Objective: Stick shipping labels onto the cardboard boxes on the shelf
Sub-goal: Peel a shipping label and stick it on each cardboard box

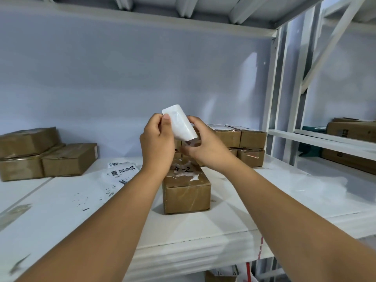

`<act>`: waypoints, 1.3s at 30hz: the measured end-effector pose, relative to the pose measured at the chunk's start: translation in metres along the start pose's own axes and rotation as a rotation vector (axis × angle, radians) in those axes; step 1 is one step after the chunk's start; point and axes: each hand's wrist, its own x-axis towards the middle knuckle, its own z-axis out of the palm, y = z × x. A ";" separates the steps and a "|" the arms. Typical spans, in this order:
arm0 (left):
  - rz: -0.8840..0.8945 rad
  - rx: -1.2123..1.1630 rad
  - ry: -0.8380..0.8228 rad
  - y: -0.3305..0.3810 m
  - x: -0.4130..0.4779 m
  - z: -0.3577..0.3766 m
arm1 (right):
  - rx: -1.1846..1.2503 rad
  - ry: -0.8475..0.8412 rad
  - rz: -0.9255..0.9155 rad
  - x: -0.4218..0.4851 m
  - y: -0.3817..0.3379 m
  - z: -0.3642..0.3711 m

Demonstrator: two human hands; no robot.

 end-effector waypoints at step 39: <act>-0.097 -0.246 -0.448 0.002 0.002 -0.007 | 0.691 0.091 0.368 -0.010 0.005 0.003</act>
